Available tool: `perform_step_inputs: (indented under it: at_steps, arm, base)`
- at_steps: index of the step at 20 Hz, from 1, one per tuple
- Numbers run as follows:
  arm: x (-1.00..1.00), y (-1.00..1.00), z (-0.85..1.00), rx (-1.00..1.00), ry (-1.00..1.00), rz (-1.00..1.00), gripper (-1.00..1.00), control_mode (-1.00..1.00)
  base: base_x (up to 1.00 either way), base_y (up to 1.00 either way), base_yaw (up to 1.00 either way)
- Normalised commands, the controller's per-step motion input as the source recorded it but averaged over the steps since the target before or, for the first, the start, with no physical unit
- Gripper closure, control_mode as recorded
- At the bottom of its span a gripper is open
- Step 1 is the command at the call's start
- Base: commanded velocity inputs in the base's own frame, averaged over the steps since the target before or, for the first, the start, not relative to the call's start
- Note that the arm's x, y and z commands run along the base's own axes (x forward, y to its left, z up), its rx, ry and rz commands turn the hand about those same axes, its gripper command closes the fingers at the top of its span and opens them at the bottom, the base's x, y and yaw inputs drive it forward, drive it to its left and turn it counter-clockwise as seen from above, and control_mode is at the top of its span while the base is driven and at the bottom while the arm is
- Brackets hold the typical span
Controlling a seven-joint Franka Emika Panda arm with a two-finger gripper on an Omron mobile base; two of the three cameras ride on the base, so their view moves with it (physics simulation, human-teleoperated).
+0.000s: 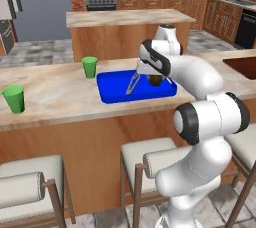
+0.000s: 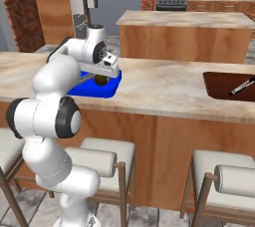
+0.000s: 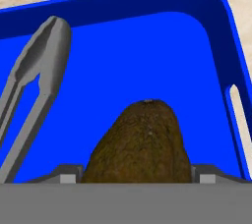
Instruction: Gather the mushroom and avocado from the fridge and place them on a tray on the dining counter. Then gather the steak and chicken drumstick from the fridge and place them on the other tray.
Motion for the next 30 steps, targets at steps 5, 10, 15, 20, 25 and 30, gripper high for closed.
perform_step_inputs:
  at_steps: [5, 10, 15, 20, 25, 30]
  arm:
    - [0.17, 0.00, -0.20, 0.00, 0.06, 0.00, -1.00, -1.00]
    - [0.02, 0.00, -0.05, 0.00, 0.04, 0.00, -1.00, -1.00]
    - [0.00, 0.00, -0.01, 0.00, 0.04, 0.00, -1.00, -1.00]
    - [0.00, 0.00, 0.18, 0.00, 0.06, 0.00, -1.00, -1.00]
    - [-0.04, 0.00, 0.58, -0.02, 0.01, 0.00, -1.00, -1.00]
    - [-0.19, -0.06, 0.71, -0.03, 0.00, 0.00, -1.00, -1.00]
  base:
    - [0.00, 0.00, 0.00]
    - [0.00, 0.00, 0.00]
    - [0.00, 0.00, 0.00]
    - [0.00, 0.00, 0.00]
    - [0.00, 0.00, 0.00]
    - [0.00, 0.00, 0.00]
